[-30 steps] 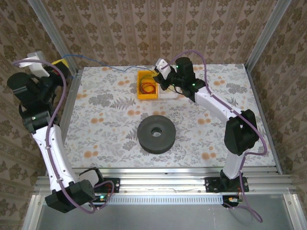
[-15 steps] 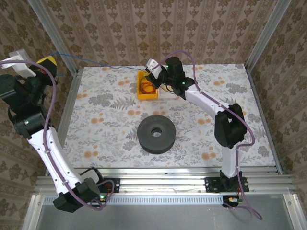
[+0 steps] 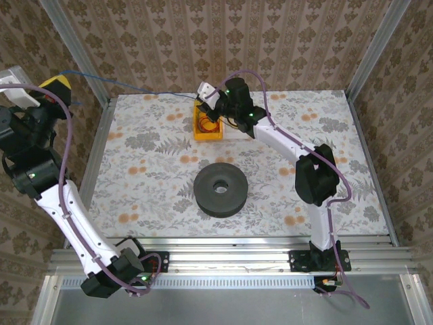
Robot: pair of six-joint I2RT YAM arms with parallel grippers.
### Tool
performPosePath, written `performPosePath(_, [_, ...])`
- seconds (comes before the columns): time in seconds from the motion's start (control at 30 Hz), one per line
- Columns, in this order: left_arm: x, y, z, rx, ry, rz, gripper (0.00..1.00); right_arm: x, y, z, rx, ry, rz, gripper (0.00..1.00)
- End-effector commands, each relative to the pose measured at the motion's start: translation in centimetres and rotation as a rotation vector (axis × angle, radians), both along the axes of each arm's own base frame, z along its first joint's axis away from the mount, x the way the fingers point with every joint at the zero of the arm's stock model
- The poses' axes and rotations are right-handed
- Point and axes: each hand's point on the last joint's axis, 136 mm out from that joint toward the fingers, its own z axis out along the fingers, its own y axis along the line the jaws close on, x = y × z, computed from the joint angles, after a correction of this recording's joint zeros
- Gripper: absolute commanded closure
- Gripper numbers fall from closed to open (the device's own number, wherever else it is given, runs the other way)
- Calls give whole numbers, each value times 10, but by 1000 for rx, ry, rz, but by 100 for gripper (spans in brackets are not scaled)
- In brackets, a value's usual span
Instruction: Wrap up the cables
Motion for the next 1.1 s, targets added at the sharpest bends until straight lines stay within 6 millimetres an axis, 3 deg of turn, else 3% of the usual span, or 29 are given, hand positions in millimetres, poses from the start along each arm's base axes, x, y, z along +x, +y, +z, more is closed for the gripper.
performPosePath(0.0, [-34, 16, 68, 95, -225, 182, 100, 29, -53, -90, -195, 184, -187, 100])
performPosePath(0.4, [-46, 19, 80, 108, -248, 213, 100, 26, -51, -102, -207, 208, -170, 100])
performPosePath(0.57, [-41, 18, 72, 67, -243, 175, 100, 23, -45, -91, -167, 220, -149, 100])
performPosePath(0.6, [-40, 19, 68, 56, -236, 176, 100, 21, -43, -86, -150, 228, -132, 98])
performPosePath(0.67, [-39, 20, 59, 47, -233, 180, 100, 15, -36, -73, -123, 236, -90, 84])
performPosePath(0.87, [-37, 19, 35, 20, -210, 187, 100, -4, -21, -33, -84, 223, -8, 66])
performPosePath(1.07, [-22, 8, 17, -3, -184, 154, 100, -30, -9, 9, -57, 178, 57, 46])
